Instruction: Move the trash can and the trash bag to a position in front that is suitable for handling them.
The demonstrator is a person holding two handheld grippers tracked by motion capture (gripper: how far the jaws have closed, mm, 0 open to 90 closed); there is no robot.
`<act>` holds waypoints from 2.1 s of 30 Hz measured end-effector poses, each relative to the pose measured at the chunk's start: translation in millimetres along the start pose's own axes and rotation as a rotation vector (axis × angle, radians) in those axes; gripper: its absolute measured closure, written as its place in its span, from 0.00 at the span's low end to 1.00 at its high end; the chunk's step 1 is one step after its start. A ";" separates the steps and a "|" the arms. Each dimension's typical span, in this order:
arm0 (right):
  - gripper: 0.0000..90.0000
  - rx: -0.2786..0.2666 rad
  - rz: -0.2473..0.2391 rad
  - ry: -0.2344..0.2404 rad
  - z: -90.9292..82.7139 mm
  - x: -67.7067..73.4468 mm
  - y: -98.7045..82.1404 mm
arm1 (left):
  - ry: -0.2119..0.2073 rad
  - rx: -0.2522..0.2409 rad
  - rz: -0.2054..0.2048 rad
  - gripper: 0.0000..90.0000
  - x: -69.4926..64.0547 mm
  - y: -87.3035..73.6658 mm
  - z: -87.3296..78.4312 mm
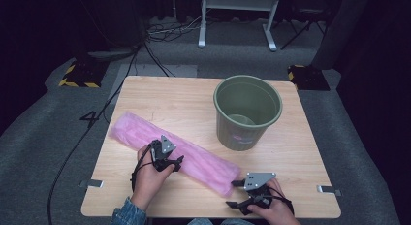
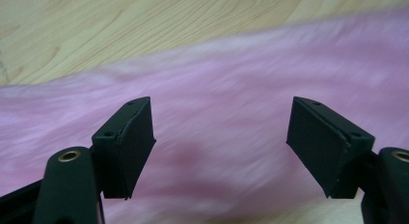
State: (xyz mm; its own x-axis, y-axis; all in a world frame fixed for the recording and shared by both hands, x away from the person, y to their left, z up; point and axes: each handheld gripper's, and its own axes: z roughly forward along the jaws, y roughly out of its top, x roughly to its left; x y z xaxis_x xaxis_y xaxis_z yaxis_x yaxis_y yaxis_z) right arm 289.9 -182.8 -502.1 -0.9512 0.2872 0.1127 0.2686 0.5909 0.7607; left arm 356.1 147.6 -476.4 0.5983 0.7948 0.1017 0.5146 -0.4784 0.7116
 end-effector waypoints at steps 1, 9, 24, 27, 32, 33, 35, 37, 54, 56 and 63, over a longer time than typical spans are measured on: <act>0.33 0.001 -0.017 -0.005 0.1 2.0 1.9 | -0.009 0.000 0.021 0.27 -4.9 1.6 -2.0; 0.35 -0.033 0.117 -0.239 -36.8 -33.3 -9.7 | -0.050 0.038 0.033 0.27 -13.8 -4.2 5.1; 0.34 -0.036 0.273 -0.419 -90.6 -89.2 -37.6 | -0.042 0.071 -0.015 0.27 20.9 -16.2 -28.6; 0.34 -0.055 0.286 -0.438 -97.8 -103.6 -35.8 | -0.046 0.042 -0.009 0.26 18.7 -4.8 -25.8; 0.31 -0.096 0.290 -0.477 -107.1 -126.5 -30.2 | -0.125 -0.143 0.009 0.27 13.2 36.4 4.0; 0.31 -0.098 0.288 -0.481 -108.4 -130.9 -28.4 | -0.149 -0.184 0.036 0.27 13.0 44.3 8.9; 0.32 -0.094 0.275 -0.485 -111.6 -140.1 -24.0 | -0.177 -0.218 0.041 0.27 12.8 51.7 13.7; 0.32 -0.107 0.265 -0.495 -118.0 -149.5 -19.6 | -0.185 -0.223 0.075 0.27 14.9 72.2 26.3; 0.28 -0.123 0.250 -0.549 -107.1 -211.5 6.2 | -0.137 -0.184 -0.016 0.29 28.9 115.3 93.6; 0.30 -0.136 0.277 -0.555 -105.1 -219.0 5.1 | -0.136 -0.165 -0.007 0.29 27.9 117.9 98.0; 0.39 -0.207 0.330 -0.561 -99.0 -234.4 5.7 | -0.166 -0.172 0.012 0.32 19.9 121.8 108.7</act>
State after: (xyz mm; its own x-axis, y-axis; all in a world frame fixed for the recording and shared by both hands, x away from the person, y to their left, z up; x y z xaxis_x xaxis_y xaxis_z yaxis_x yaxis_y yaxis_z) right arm 499.3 -321.4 -461.0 -0.5872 0.8077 0.0540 0.4432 0.2649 0.8564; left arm 497.5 64.6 -463.3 0.7037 0.7105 0.0055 0.4033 -0.4058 0.8202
